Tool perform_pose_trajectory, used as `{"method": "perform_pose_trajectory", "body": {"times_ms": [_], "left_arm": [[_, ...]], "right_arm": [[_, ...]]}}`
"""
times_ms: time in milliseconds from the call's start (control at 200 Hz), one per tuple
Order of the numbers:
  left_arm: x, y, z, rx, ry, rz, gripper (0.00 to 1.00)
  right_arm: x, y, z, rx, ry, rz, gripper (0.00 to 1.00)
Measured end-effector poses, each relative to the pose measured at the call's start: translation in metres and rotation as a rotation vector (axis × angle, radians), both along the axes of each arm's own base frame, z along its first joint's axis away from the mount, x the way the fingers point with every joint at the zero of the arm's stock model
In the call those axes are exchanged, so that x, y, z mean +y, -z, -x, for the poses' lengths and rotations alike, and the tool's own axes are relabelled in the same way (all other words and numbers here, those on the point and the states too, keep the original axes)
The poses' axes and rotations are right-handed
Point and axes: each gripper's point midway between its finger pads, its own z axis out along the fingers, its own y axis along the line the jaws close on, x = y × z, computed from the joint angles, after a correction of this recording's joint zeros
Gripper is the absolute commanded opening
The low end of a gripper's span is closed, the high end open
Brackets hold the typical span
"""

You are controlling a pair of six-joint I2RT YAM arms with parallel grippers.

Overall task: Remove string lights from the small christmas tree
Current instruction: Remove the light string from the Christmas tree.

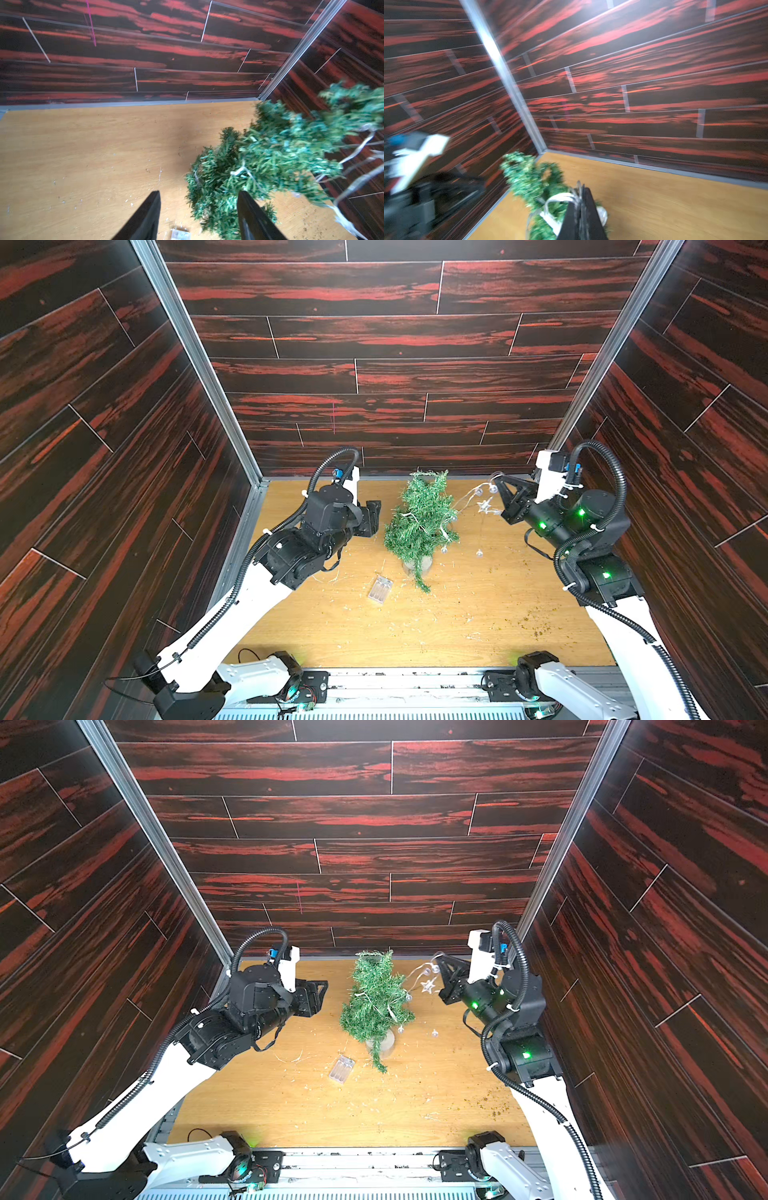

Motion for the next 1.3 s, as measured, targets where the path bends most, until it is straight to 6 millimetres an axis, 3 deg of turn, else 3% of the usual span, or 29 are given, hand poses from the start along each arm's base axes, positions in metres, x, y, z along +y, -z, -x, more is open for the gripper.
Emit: {"method": "perform_pose_trajectory", "body": {"times_ms": [321, 531, 832, 1007, 1147, 1298], "left_arm": [[-0.018, 0.035, -0.009, 0.082, 0.046, -0.018, 0.59], [-0.031, 0.061, -0.018, 0.143, 0.065, -0.041, 0.59], [-0.028, 0.07, -0.026, 0.161, 0.048, -0.03, 0.58], [-0.025, 0.083, -0.031, 0.191, 0.034, -0.031, 0.58], [-0.023, 0.094, -0.033, 0.21, 0.028, -0.04, 0.57], [-0.022, 0.102, -0.031, 0.227, 0.03, -0.045, 0.57]], "right_arm": [[0.032, 0.044, 0.016, 0.076, -0.233, 0.022, 0.0], [0.038, 0.045, 0.033, 0.072, -0.307, 0.038, 0.0], [-0.003, 0.027, 0.042, -0.035, -0.055, 0.1, 0.0], [-0.012, 0.013, 0.042, -0.07, 0.003, 0.103, 0.0], [-0.021, 0.003, 0.029, -0.072, 0.08, 0.112, 0.0], [-0.04, -0.01, -0.003, -0.059, 0.222, 0.136, 0.0]]}}
